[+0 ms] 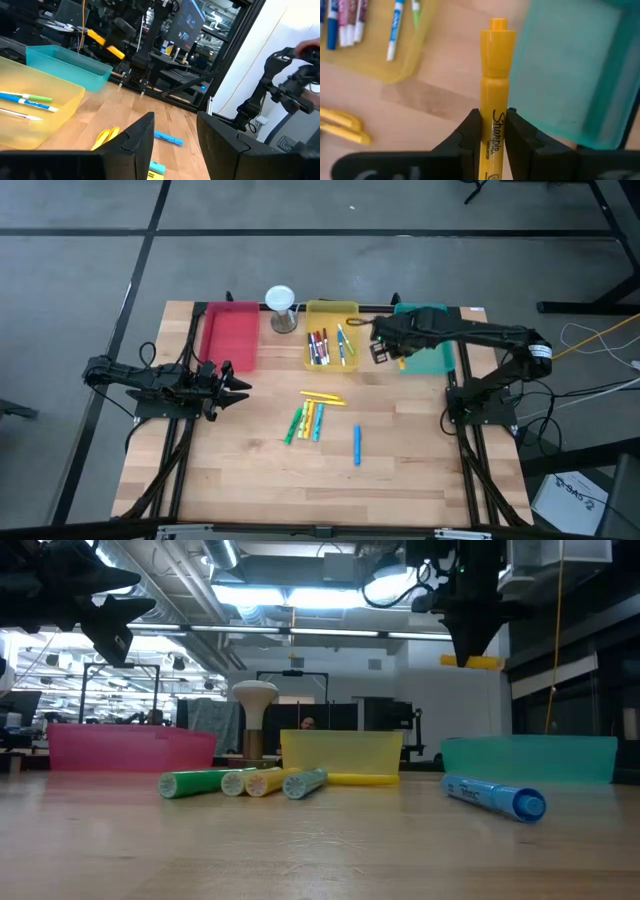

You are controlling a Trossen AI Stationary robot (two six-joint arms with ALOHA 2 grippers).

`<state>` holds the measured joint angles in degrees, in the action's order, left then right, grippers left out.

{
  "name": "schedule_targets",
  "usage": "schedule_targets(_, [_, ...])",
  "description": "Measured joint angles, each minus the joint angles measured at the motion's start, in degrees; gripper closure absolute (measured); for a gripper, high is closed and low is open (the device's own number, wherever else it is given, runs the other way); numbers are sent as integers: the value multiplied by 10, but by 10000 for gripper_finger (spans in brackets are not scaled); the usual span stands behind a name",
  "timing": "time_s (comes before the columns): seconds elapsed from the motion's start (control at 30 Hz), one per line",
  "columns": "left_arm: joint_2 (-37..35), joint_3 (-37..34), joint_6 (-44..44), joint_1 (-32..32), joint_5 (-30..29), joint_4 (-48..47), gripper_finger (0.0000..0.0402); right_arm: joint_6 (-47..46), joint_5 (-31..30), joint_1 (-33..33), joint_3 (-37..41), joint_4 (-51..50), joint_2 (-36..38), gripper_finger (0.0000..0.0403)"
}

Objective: Pick & Place Markers
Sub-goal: Put the right yellow highlighter into the blue bin

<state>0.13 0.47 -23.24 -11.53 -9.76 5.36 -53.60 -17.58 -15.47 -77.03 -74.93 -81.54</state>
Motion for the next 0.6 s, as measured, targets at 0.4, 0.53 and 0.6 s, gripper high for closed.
schedule_targets(0.4, [0, 0, 0, 0, 0, 0, 258, 100, -5, -140, 0, -4, 12, 340])
schedule_targets(0.53, [0, 0, 0, 0, 0, 0, 258, 108, -9, -174, 16, 0, 29, 340])
schedule_targets(0.6, [0, 0, 0, 0, 0, 0, 258, 108, -9, -187, 36, 7, 42, 340])
